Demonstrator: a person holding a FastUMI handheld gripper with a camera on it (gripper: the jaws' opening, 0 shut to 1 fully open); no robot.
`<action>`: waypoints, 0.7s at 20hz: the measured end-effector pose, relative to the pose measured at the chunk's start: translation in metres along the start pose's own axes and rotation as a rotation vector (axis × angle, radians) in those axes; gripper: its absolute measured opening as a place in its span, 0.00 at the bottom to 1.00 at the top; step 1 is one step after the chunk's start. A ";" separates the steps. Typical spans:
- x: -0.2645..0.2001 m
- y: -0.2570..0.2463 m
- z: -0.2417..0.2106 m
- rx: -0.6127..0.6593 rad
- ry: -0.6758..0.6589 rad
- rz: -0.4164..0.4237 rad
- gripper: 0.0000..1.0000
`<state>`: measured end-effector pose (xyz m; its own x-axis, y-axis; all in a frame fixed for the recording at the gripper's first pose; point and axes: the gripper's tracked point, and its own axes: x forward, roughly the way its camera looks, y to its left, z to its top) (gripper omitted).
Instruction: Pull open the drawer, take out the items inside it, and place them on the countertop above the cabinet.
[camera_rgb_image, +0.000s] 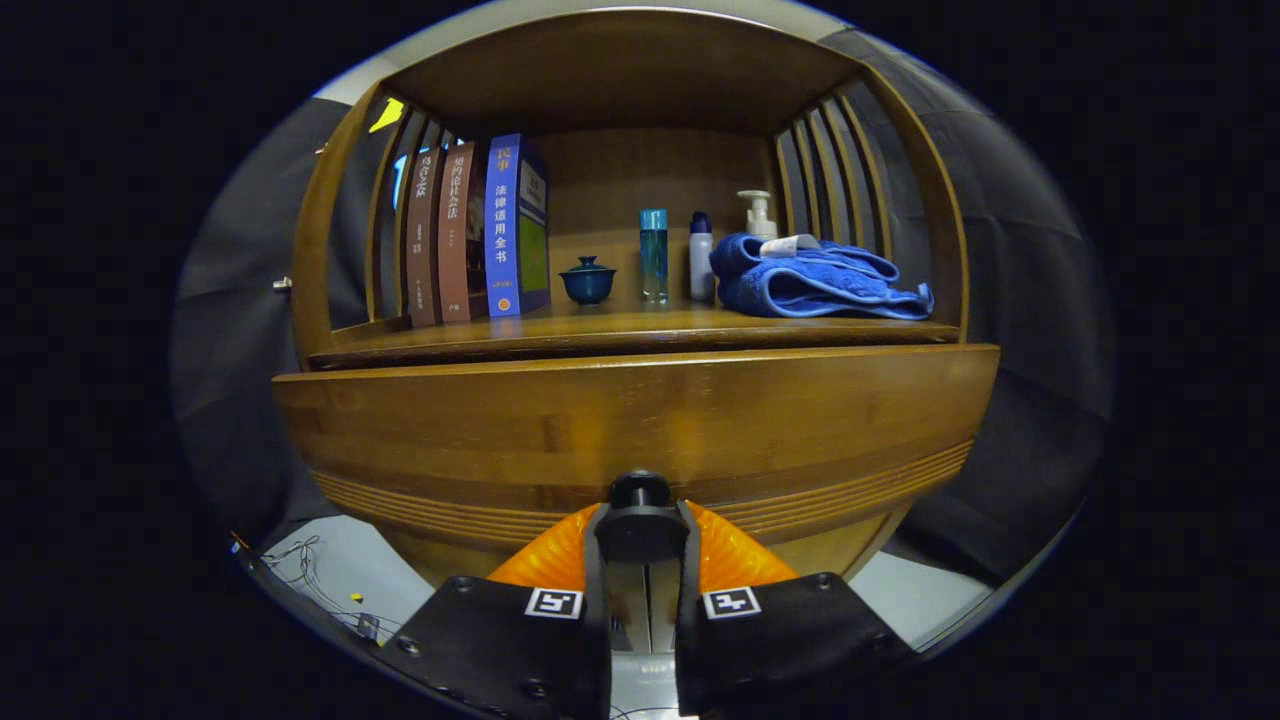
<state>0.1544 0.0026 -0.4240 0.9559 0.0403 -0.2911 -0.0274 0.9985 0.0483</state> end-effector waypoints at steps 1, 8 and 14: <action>-0.010 -0.001 -0.002 0.009 -0.001 -0.003 0.29; -0.072 -0.004 -0.017 0.005 -0.011 0.002 0.29; -0.110 -0.006 -0.029 -0.001 -0.002 0.007 0.29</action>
<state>0.0407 -0.0069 -0.4197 0.9564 0.0468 -0.2884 -0.0340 0.9982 0.0494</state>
